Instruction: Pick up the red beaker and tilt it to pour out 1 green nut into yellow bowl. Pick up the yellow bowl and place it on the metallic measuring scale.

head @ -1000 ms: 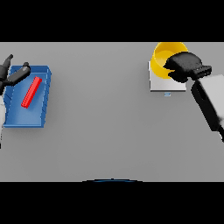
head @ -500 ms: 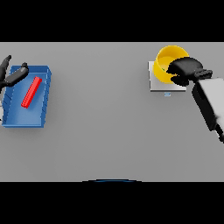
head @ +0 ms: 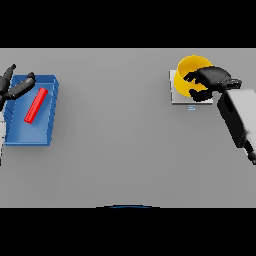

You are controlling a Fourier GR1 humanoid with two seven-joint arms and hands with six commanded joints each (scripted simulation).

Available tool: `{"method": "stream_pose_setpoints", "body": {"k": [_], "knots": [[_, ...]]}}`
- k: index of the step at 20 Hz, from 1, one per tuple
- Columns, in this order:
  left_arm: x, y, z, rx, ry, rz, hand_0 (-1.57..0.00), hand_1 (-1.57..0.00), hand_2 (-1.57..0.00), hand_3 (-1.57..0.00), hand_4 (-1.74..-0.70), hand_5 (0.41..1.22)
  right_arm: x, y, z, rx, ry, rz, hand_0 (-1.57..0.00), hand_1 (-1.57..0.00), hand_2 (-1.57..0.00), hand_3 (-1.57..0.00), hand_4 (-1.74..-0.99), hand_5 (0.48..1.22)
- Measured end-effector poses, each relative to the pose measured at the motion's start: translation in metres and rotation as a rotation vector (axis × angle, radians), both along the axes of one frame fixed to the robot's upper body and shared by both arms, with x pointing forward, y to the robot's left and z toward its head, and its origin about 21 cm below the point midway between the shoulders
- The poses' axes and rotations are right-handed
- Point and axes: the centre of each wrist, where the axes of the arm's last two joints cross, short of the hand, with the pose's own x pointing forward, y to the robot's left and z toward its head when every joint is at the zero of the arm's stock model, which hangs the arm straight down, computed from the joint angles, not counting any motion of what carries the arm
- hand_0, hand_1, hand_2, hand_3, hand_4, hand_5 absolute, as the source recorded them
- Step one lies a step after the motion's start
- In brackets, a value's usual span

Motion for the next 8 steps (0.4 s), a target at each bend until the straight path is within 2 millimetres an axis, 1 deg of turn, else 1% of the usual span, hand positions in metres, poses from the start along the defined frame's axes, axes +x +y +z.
{"method": "stream_pose_setpoints", "body": {"k": [1,2,3,5,6,8], "knots": [[0.0018,-0.0011,0.0023,0.015,-0.003,-0.003,0.00,0.00,0.00,0.00,-0.83,0.749,-0.0008,-0.0041,0.0014,-0.009,-0.003,0.007,-0.31,-0.30,-0.24,-0.21,-1.461,0.833],[0.0023,0.0008,0.0028,0.020,0.000,0.004,0.00,0.00,0.00,0.00,-0.83,0.750,-0.0005,0.0008,0.0016,-0.013,0.002,0.007,-0.25,-0.24,-0.19,-0.16,-1.448,0.824],[0.0039,0.0013,0.0036,0.020,-0.001,0.004,0.00,0.00,0.00,0.00,-0.83,0.752,-0.0012,0.0002,-0.0005,-0.028,0.012,0.021,-0.20,-0.19,-0.15,-0.13,-1.435,0.817],[0.0017,0.0000,-0.0001,0.011,0.000,-0.001,0.00,0.00,0.00,0.00,-0.84,0.755,0.0007,0.0034,-0.0004,-0.050,0.018,0.014,-0.13,-0.12,-0.10,-0.08,-1.409,0.804],[0.0004,0.0019,-0.0013,0.012,-0.004,-0.002,0.00,0.00,0.00,0.00,-0.83,0.759,-0.0004,0.0020,-0.0012,-0.054,0.026,0.018,-0.10,-0.10,-0.08,-0.07,-1.401,0.798],[0.0019,0.0016,0.0030,0.018,-0.011,-0.001,0.00,0.00,0.00,0.00,-0.83,0.760,-0.0018,-0.0040,-0.0006,-0.060,0.036,0.011,-0.06,-0.06,-0.05,-0.04,-1.390,0.779]]}}
